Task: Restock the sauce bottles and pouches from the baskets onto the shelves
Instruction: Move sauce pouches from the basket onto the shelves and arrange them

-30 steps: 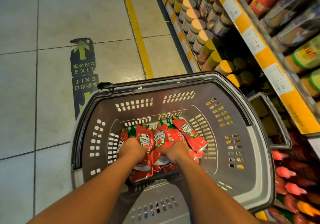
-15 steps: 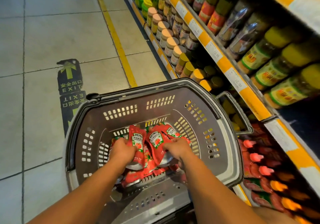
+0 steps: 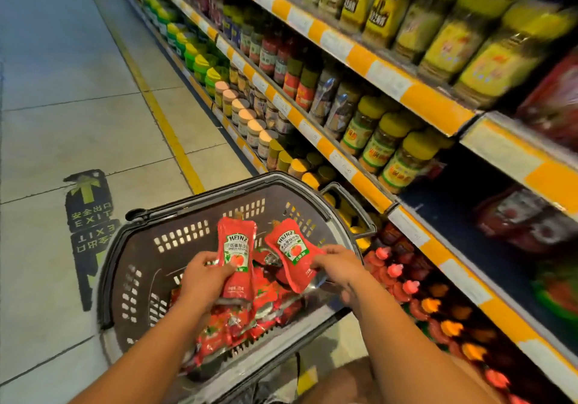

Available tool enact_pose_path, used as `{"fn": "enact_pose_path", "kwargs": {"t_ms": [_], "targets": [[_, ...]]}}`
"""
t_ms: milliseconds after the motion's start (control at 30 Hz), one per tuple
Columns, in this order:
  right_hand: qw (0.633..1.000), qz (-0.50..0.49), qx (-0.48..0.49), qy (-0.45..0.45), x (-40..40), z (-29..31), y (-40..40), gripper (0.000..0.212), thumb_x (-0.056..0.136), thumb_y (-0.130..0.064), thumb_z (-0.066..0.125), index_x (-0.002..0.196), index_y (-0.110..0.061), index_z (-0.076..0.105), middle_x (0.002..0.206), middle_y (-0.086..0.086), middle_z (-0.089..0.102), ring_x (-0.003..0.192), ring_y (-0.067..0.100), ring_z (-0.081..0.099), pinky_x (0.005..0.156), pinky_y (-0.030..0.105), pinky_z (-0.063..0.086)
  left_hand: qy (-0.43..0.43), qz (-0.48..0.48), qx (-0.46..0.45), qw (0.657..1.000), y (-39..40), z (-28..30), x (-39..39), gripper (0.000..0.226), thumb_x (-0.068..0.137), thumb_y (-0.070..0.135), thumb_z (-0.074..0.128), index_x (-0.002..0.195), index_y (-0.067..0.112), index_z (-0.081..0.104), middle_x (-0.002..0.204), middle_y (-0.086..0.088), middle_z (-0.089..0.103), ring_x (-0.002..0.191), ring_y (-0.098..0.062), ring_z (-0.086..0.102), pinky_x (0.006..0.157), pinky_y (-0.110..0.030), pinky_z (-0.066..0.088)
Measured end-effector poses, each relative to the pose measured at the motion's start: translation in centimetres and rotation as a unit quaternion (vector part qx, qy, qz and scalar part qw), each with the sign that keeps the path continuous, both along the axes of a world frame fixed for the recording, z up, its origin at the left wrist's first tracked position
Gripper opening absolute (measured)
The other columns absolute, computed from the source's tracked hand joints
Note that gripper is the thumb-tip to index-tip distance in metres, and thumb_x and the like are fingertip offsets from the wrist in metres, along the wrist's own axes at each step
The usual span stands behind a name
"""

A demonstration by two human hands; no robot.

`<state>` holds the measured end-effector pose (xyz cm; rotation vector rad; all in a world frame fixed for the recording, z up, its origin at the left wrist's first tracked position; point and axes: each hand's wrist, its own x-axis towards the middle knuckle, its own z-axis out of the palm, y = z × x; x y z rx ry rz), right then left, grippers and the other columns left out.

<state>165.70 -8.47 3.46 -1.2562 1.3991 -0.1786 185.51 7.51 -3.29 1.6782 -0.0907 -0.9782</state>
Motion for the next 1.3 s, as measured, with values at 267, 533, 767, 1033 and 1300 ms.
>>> {"fn": "enact_pose_path", "kwargs": {"t_ms": [267,533,767,1033,1300], "targets": [[0.995,-0.068,-0.039,-0.068,-7.3,6.9,-0.3,0.020,0.082,-0.011,0.073,0.102,-0.011,0.077,0.090,0.010,0.079,0.079,0.023,0.078,0.071,0.042,0.065,0.030,-0.065,-0.089,0.993,-2.5,6.1,-4.1,0.033,0.084,0.018,0.084,0.108,0.004,0.066,0.095,-0.016,0.078,0.082,-0.036,0.077,0.070,-0.047,0.062],[0.969,-0.193,-0.044,-0.147,-17.8,10.7,0.6,0.021,0.082,-0.004,0.065,0.069,-0.020,0.067,0.065,0.007,0.063,0.058,0.018,0.063,0.059,0.031,0.052,0.039,-0.134,-0.141,0.980,-6.1,12.4,-9.4,0.025,0.080,0.013,0.084,0.097,0.006,0.068,0.094,-0.020,0.078,0.079,-0.033,0.075,0.072,-0.045,0.062],[0.937,-0.282,-0.026,-0.207,-24.9,11.6,1.3,0.033,0.085,-0.001,0.068,0.117,-0.008,0.072,0.105,0.015,0.078,0.097,0.029,0.075,0.079,0.042,0.063,0.024,-0.222,-0.146,0.964,-10.9,16.0,-15.4,0.030,0.085,0.005,0.078,0.111,-0.005,0.066,0.106,-0.027,0.074,0.091,-0.037,0.072,0.081,-0.050,0.060],[0.896,-0.347,-0.066,-0.269,-28.3,10.9,-1.3,0.047,0.084,0.014,0.056,0.126,-0.005,0.064,0.116,0.018,0.073,0.096,0.029,0.071,0.079,0.044,0.060,-0.027,-0.398,-0.132,0.907,-16.9,18.0,-21.7,0.021,0.089,0.004,0.076,0.110,0.005,0.074,0.101,-0.014,0.079,0.085,-0.024,0.077,0.065,-0.036,0.062],[0.847,-0.445,-0.089,-0.275,-29.3,8.0,-5.4,0.057,0.083,0.014,0.069,0.131,-0.012,0.053,0.105,0.005,0.067,0.095,0.022,0.066,0.073,0.037,0.053,-0.074,-0.446,-0.156,0.878,-23.7,17.8,-24.8,0.029,0.088,0.007,0.078,0.115,0.010,0.071,0.105,-0.009,0.079,0.099,-0.028,0.075,0.079,-0.041,0.059]]}}
